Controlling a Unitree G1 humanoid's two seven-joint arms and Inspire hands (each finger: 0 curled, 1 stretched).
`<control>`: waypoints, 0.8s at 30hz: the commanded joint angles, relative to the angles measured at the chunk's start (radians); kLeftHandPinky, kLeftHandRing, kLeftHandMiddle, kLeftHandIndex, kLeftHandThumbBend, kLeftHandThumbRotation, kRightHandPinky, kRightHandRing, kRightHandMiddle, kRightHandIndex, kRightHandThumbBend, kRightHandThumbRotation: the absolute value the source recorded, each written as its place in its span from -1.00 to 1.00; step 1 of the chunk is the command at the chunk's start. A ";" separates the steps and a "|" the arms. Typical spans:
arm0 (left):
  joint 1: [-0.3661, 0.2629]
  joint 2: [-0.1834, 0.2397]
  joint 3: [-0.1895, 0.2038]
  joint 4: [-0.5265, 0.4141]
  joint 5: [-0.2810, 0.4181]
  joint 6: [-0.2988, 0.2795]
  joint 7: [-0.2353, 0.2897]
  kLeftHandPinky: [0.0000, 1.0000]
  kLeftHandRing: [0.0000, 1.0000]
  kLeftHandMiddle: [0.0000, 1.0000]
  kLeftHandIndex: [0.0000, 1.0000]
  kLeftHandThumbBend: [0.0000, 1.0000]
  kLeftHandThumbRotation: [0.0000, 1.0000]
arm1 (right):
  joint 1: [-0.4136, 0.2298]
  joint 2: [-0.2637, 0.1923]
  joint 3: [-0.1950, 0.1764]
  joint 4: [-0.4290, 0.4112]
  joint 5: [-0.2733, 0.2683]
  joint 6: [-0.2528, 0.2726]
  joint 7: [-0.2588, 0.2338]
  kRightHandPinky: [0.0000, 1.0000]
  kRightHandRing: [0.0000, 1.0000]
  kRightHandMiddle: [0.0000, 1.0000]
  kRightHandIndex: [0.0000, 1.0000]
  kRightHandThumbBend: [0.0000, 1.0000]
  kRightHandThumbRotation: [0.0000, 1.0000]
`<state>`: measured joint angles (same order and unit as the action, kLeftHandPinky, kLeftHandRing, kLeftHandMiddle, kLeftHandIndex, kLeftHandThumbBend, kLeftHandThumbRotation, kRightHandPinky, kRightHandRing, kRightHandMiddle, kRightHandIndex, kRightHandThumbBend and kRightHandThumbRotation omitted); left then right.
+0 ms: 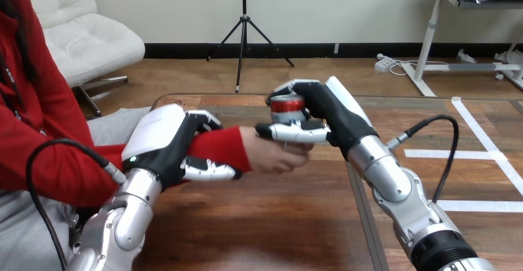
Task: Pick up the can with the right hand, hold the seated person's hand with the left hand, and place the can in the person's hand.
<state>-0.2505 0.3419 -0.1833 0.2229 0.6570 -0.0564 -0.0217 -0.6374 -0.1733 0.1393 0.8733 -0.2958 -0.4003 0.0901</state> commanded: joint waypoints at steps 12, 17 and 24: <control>-0.086 -0.036 0.027 -0.195 -0.137 -0.134 0.028 0.20 0.46 0.51 0.39 0.95 0.26 | -0.035 0.028 -0.032 -0.155 0.143 -0.020 0.122 0.19 0.54 0.65 0.77 0.88 1.00; -0.057 -0.039 0.029 -0.198 -0.168 -0.141 0.025 0.23 0.51 0.55 0.44 0.99 0.25 | -0.004 0.033 -0.048 -0.190 0.184 -0.005 0.142 0.25 0.61 0.76 0.87 0.96 1.00; -0.012 -0.048 0.034 -0.197 -0.216 -0.154 0.007 0.27 0.56 0.59 0.49 1.00 0.28 | 0.048 0.035 -0.059 -0.255 0.229 0.023 0.153 0.31 0.67 0.82 0.93 0.99 1.00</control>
<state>-0.2526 0.2961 -0.1711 0.0553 0.4752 -0.1951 -0.0169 -0.6064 -0.1510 0.1034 0.7072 -0.1066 -0.3892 0.2339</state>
